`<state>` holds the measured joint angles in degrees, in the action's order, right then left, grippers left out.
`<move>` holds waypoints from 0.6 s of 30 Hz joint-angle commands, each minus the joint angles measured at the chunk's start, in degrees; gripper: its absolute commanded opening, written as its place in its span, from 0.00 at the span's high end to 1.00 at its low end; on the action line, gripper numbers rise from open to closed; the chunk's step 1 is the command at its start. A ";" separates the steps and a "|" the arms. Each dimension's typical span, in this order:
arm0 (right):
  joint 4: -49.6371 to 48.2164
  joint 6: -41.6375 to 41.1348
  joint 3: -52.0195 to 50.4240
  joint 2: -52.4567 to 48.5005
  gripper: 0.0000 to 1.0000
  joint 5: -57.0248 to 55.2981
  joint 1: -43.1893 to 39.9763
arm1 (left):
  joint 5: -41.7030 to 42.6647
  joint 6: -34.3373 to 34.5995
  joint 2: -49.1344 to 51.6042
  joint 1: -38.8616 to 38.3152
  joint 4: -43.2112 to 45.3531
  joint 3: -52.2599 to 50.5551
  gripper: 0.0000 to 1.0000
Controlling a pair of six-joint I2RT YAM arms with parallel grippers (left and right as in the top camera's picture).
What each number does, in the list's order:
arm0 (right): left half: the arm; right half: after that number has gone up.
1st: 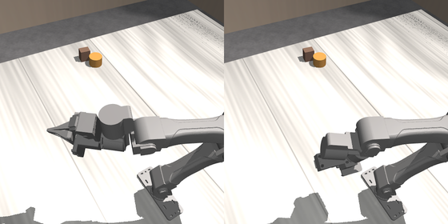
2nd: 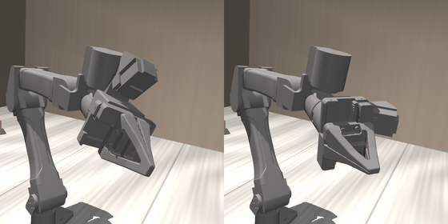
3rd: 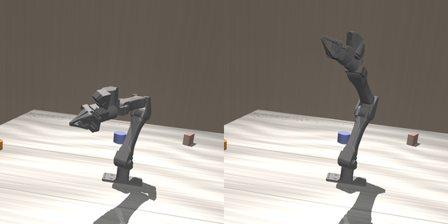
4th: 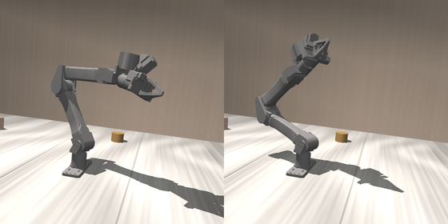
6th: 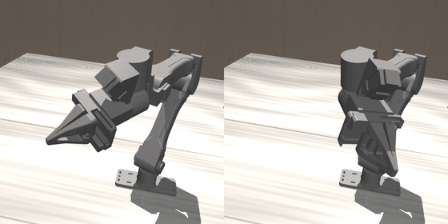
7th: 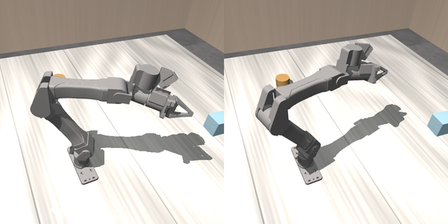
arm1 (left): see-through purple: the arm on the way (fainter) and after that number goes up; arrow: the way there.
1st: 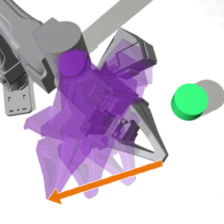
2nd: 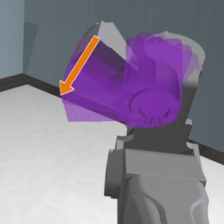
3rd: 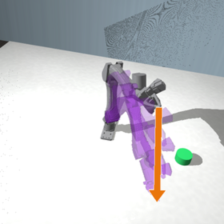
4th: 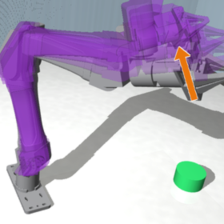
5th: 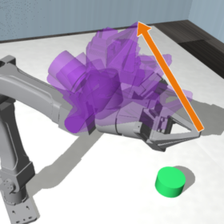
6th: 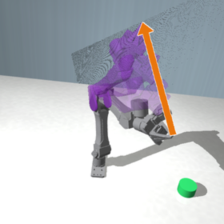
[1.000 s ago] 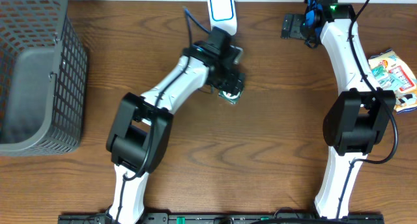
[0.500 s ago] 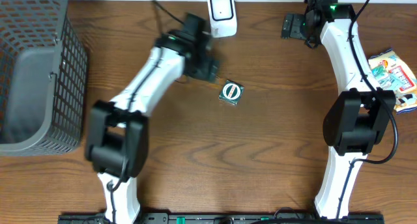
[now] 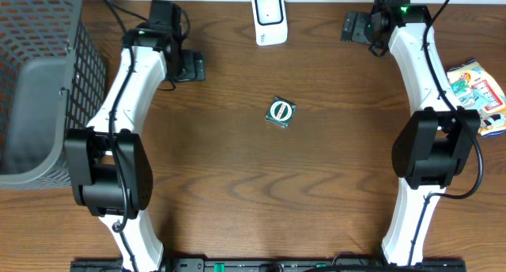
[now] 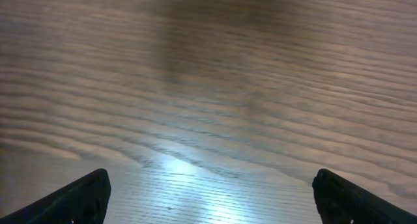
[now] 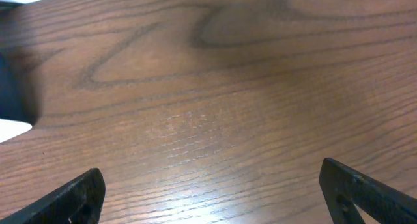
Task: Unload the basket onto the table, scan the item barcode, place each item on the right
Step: 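Move the right gripper left and grasp the Zam-Buk tin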
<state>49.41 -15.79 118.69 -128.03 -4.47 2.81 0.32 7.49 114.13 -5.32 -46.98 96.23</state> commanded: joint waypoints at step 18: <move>16.52 29.03 0.00 -0.72 0.01 29.94 8.41 | -0.81 2.93 0.11 2.16 -0.98 -0.57 0.02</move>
<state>61.84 -3.05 118.67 -128.05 30.06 5.32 0.03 8.47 114.13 -3.42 -47.66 96.14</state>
